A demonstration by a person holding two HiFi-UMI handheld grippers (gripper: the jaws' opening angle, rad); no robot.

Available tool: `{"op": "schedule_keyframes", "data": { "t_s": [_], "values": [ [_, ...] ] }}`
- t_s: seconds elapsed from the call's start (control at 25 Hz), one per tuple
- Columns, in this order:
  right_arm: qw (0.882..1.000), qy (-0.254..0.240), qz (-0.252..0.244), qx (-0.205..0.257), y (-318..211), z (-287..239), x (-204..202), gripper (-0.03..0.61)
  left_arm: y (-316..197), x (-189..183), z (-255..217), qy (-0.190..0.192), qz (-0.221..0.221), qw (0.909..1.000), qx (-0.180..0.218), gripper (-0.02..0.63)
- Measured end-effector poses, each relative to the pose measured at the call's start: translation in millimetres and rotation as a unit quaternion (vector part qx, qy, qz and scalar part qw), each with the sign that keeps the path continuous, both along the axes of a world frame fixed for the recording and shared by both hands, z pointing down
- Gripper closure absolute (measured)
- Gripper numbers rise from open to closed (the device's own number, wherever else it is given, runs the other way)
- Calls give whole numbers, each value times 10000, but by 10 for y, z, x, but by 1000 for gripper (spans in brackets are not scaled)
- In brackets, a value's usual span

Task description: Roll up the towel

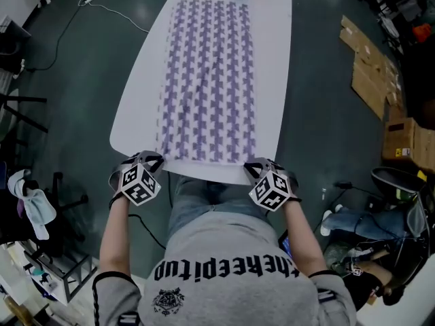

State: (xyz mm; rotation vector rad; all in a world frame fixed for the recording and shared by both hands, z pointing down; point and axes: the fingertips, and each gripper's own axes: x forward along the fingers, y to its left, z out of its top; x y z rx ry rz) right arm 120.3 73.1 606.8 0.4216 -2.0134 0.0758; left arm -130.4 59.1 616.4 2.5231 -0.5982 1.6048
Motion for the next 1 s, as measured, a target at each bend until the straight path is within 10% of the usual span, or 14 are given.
{"op": "schedule_keyframes", "data": {
  "t_s": [0.64,1.0],
  "values": [
    [9979,-379,385,370,-232,-466,84,572,-5,137,-411,879,-56,9949,-501,571],
    [9945,-183,599,843,-757,-546,37,571,-550,-43,-573,1109,-796,9900,-364,569]
  ]
}}
